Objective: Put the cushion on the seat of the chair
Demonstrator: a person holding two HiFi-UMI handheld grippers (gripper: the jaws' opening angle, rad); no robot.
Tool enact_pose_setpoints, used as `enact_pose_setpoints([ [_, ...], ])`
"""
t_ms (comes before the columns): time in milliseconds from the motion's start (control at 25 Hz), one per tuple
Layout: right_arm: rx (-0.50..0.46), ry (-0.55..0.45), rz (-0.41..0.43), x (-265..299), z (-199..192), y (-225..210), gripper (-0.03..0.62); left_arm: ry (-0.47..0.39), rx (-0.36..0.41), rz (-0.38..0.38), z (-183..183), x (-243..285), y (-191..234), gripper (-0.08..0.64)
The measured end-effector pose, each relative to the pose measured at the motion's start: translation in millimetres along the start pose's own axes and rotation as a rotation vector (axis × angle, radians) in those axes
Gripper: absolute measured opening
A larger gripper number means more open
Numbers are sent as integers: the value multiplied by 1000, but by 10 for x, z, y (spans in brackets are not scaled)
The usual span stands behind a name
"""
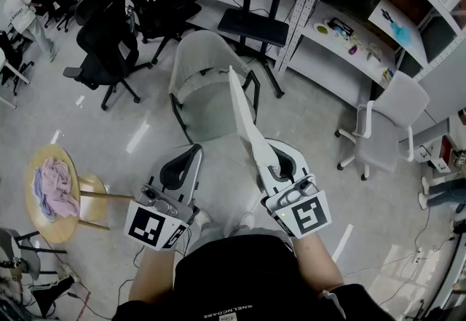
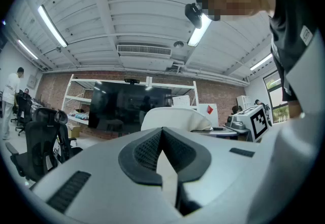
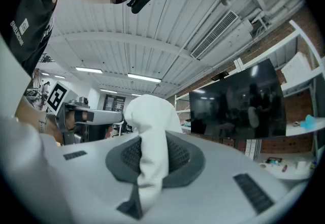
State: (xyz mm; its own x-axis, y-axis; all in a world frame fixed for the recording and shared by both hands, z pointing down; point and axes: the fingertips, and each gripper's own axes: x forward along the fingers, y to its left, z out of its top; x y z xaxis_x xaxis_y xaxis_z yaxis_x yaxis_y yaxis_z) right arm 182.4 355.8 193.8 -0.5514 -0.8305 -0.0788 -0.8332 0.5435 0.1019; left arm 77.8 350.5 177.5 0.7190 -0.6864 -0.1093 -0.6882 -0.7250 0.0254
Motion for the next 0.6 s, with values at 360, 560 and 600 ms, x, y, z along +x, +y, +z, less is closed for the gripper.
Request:
enact_pose_setpoints([
  [360,22,35,-17,289,-97,88,52,29,4,-20,-56,-90,371,11],
  [560,11,24,-19,540,-55,237,54,28,-9,-44,-48,-190,633,11],
  [600,11,26,-23,596,-51,281,54,33,0,-47,-56,-231,686,11],
])
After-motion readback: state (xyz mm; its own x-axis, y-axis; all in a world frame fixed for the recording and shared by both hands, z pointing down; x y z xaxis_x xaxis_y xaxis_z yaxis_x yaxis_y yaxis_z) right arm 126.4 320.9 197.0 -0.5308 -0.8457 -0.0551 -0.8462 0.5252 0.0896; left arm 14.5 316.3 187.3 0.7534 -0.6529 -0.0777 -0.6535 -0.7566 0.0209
